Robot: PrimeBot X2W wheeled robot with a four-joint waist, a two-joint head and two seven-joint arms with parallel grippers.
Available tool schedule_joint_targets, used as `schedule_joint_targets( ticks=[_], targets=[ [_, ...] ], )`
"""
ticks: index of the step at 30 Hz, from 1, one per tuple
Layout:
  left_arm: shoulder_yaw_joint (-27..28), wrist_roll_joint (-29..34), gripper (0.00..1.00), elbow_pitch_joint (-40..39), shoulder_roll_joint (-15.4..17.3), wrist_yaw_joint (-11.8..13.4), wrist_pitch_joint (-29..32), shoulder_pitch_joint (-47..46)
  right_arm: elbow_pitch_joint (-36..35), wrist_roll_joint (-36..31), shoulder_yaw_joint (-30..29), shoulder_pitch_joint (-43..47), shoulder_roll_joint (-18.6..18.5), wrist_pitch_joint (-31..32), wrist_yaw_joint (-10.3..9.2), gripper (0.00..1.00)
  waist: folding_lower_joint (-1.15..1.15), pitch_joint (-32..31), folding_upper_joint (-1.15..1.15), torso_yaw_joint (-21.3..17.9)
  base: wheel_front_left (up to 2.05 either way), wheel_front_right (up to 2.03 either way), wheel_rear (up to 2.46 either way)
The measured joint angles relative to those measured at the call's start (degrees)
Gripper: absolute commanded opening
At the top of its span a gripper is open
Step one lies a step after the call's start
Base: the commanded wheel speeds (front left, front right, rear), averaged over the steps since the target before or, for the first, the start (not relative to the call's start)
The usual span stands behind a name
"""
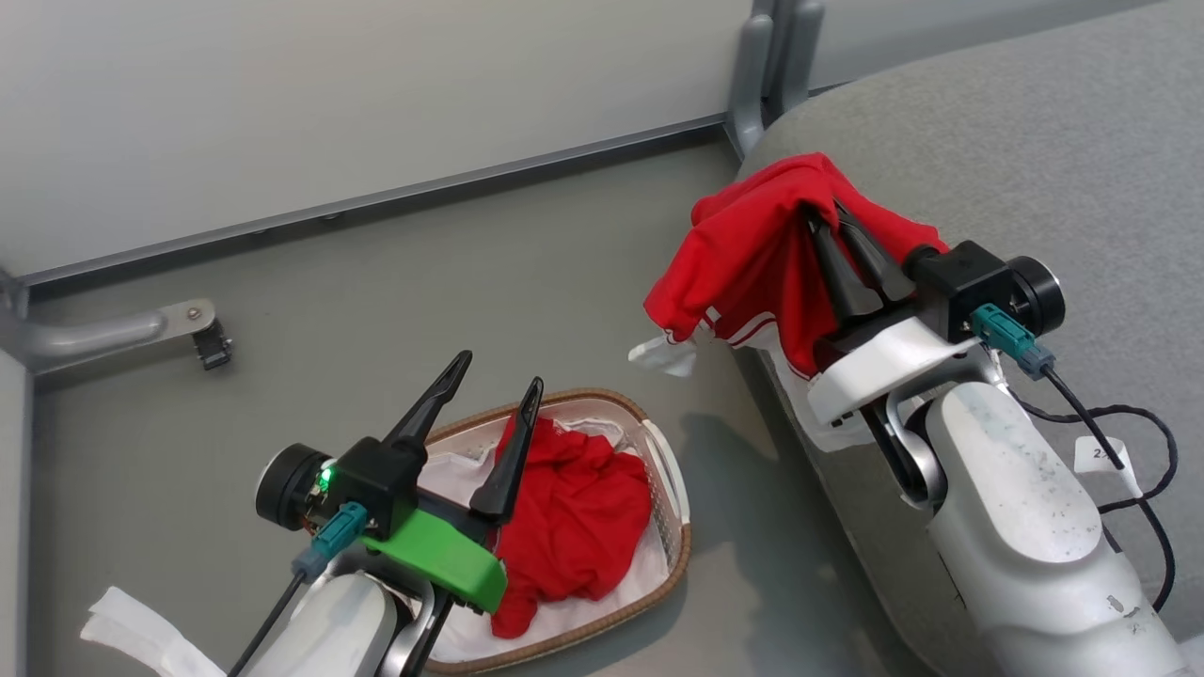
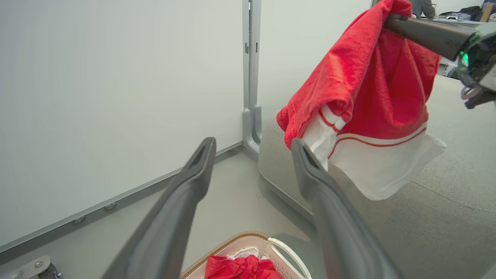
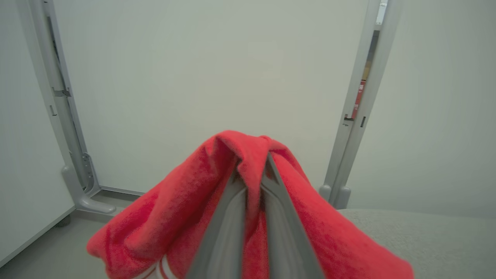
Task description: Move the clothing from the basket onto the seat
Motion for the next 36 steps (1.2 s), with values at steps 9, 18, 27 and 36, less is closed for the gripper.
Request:
schedule_joint_targets(
  ticks=[9, 18, 27, 36],
  targets=[
    [-1.0, 1.9, 1.0, 0.9, -0.4, -1.2, 0.0, -2.3, -2.8, -0.7, -3.9, 0.8, 0.1, 0.0, 0.0, 0.0, 0.0, 3.3, 0.0, -8.1, 0.0, 0.0, 0.0],
    [-2.3, 2.7, 1.0, 1.9, -0.1, -1.6, 0.3, -4.0, -3.7, -1.3, -5.9, 3.0, 1.4, 0.0, 0.0, 0.0, 0.0, 7.2, 0.0, -15.2, 0.0, 0.0, 0.0],
    [-3.5, 3.0, 1.0, 0.8, 0.2, -1.8, 1.1, -5.3, -2.2, -2.1, -8.8, 2.2, 2.0, 0.0, 0.0, 0.0, 0.0, 11.6, 0.0, -17.4, 0.0, 0.0, 0.0],
    [-4.9, 4.0, 1.0, -1.7, 0.3, -1.9, 2.4, -7.5, 0.7, -4.9, -13.4, -8.4, 0.7, 0.0, 0.0, 0.0, 0.0, 15.0, 0.0, -13.5, 0.0, 0.0, 0.0]
  ],
)
